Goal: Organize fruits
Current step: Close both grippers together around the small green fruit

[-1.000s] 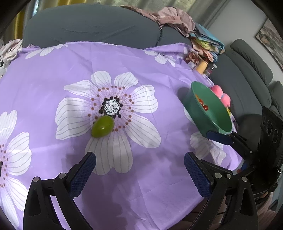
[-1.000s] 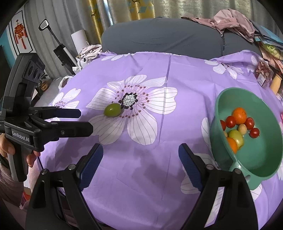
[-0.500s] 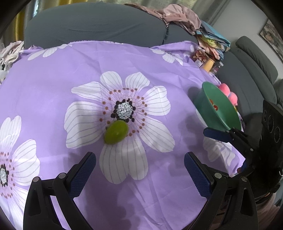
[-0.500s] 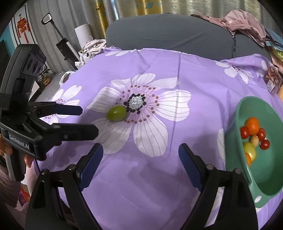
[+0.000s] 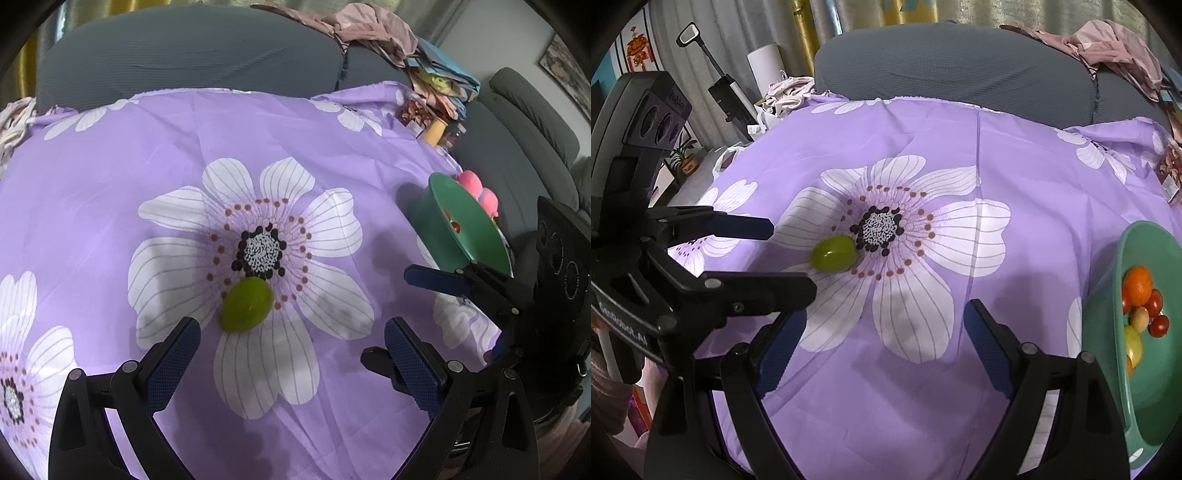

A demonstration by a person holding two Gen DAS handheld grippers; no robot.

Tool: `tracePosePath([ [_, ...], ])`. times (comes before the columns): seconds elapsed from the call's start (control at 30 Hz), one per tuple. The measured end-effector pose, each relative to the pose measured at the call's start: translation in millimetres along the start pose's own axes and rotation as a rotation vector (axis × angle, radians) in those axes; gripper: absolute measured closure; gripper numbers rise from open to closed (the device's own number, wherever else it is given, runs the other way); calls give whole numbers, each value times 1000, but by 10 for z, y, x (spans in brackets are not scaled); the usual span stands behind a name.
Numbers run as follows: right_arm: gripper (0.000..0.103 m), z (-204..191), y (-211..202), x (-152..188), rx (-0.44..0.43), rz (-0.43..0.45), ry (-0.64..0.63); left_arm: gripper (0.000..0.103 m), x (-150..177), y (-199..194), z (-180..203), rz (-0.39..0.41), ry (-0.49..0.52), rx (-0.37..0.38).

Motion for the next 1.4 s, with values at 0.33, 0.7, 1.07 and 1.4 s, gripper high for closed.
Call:
tracePosePath([
  [0.33, 15, 40, 215, -76, 6, -26, 5, 4, -86, 152, -63, -20, 9, 11],
  [0.7, 15, -108, 436, -104, -103, -66, -7, 4, -106, 212, -171, -28, -19, 36],
  [1.07, 19, -275, 675, -193, -180, -96, -31, 17, -62, 273, -246, -73, 21, 41],
  [1.4, 31, -413, 906, -262, -167, -133, -112, 49, -21, 343, -347, -120, 31, 89],
])
Point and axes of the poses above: each gripper's, at about its wrist camera, not at the fingertips, and y roughly the way its jaws point, z to its right, x to its underside, the point moved 4 cm from there along y, roughly the way its jaws point, and after that the axes turned 9 degrees about y, right-handed, at the moved point
